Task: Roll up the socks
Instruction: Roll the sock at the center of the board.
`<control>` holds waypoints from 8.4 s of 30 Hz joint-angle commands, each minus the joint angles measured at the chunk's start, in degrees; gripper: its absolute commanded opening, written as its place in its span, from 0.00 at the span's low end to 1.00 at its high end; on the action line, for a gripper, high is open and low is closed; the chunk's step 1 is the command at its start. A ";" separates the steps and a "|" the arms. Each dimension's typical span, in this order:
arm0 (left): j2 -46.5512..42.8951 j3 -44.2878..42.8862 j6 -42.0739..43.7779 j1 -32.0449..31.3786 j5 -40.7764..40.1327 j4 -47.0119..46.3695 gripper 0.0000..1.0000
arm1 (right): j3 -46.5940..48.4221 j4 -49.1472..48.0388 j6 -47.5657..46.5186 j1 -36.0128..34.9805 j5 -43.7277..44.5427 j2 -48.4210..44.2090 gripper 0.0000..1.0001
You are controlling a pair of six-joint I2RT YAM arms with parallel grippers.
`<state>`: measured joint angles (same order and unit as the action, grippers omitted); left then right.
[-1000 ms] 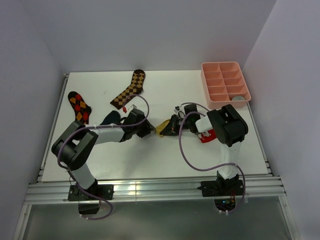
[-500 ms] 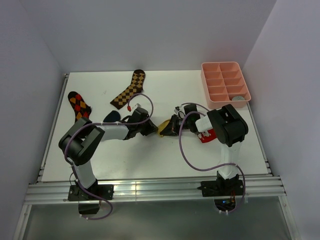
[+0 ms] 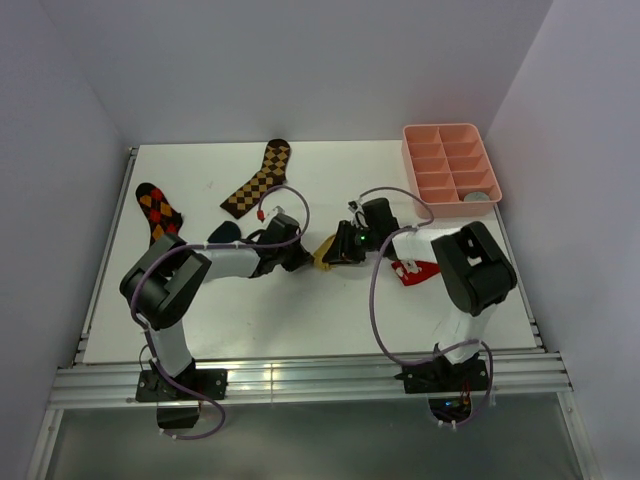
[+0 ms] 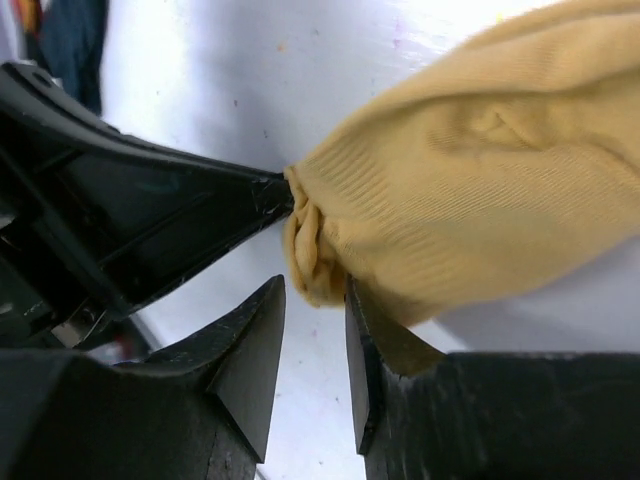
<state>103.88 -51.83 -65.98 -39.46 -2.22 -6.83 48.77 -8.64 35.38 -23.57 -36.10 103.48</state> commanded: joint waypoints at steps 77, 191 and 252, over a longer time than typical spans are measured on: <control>-4.21 -3.54 2.78 0.26 -1.47 10.61 0.00 | -15.11 -20.53 -30.10 -23.97 40.23 -16.56 0.41; -4.91 -4.06 5.77 1.32 -2.09 11.66 0.00 | -8.87 -8.57 -29.30 -21.24 35.99 -17.35 0.42; -6.22 -5.03 4.10 2.72 0.37 12.72 0.00 | -0.43 -5.69 -29.49 -28.90 52.44 1.46 0.33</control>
<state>101.08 -56.27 -61.30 -36.80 -2.81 7.75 46.89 -19.53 3.77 -52.62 13.56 102.56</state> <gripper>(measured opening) 0.026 0.358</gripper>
